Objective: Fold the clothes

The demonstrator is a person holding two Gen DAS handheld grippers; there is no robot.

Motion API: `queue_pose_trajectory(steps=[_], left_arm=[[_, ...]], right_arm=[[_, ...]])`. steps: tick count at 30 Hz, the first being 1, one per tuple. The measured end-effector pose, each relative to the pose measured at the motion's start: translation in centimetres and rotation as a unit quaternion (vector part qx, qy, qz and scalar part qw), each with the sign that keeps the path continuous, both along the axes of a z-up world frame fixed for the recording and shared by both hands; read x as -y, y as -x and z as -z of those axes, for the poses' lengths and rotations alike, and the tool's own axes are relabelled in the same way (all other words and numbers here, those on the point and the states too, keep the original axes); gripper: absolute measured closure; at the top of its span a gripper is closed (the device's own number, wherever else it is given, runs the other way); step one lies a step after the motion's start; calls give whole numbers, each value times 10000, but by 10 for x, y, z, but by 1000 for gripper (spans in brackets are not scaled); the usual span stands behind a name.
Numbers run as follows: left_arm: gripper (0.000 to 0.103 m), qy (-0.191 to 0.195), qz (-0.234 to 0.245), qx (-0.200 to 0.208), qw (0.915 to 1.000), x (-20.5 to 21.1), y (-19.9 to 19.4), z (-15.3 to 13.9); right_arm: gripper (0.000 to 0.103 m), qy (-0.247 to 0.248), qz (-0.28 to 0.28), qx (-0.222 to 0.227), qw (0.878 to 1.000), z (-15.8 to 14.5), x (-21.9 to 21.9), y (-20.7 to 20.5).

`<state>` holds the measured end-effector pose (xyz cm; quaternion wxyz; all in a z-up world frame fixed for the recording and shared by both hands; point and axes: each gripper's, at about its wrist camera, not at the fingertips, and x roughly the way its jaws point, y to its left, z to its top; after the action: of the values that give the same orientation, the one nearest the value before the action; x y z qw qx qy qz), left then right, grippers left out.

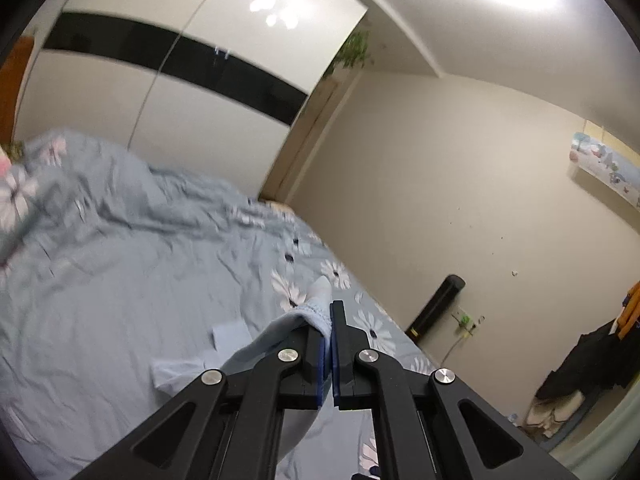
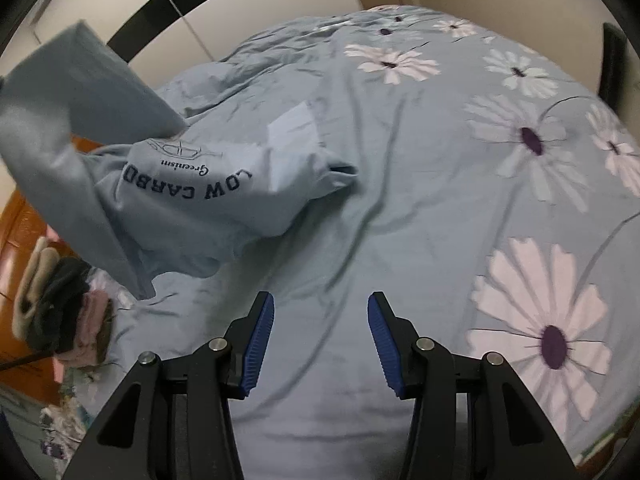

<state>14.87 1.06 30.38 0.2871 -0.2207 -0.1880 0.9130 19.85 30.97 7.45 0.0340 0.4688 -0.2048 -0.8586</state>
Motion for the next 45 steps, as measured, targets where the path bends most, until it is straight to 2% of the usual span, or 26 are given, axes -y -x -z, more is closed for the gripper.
queue_pose_trajectory(steps=[3,5,8,12,15,18,23,26,27,29,33,36,40,43,45], left_arm=[[101,161,-382,-58,9991,25,-9,-5],[101,302,-782,112,9964,49,-8,7],[101,471,-1391,408,9883,86,-8,29],[101,391,-2058,777,9747,135,-21,60],[101,392,-2272,1116,9666,153,-26,88],[101,427,-2369,1281,9621,160,-22,106],[101,441,-2340,1393,9612,164,-11,108],[101,646,-2143,1261,9664,153,1,91],[101,718,-2015,1163,9699,145,6,82],[101,853,-1738,1007,9759,127,20,67],[101,1105,-1138,826,9839,82,69,51],[100,1271,-812,860,9848,51,107,53],[99,1365,-544,1533,9772,27,163,94],[96,1657,-576,2204,9595,22,184,139],[86,1717,-571,2569,9493,26,182,164]], right_arm=[[53,158,-49,32,9999,4,6,8],[53,140,-109,63,9998,8,9,12],[53,116,-102,152,9998,15,6,19],[53,169,69,304,9994,26,-6,31],[53,251,84,491,9984,40,-7,48],[53,408,-25,658,9970,56,1,65],[53,667,-232,704,9950,72,29,94],[51,577,-581,479,9955,64,53,106],[46,500,-719,376,9954,59,60,108],[45,345,-917,205,9950,50,69,113],[45,328,-692,221,9968,47,60,115],[45,271,-512,269,9980,48,49,111],[45,123,-373,396,9984,52,32,99],[45,60,-308,442,9985,52,22,92],[45,-4,-326,445,9985,50,19,89]])
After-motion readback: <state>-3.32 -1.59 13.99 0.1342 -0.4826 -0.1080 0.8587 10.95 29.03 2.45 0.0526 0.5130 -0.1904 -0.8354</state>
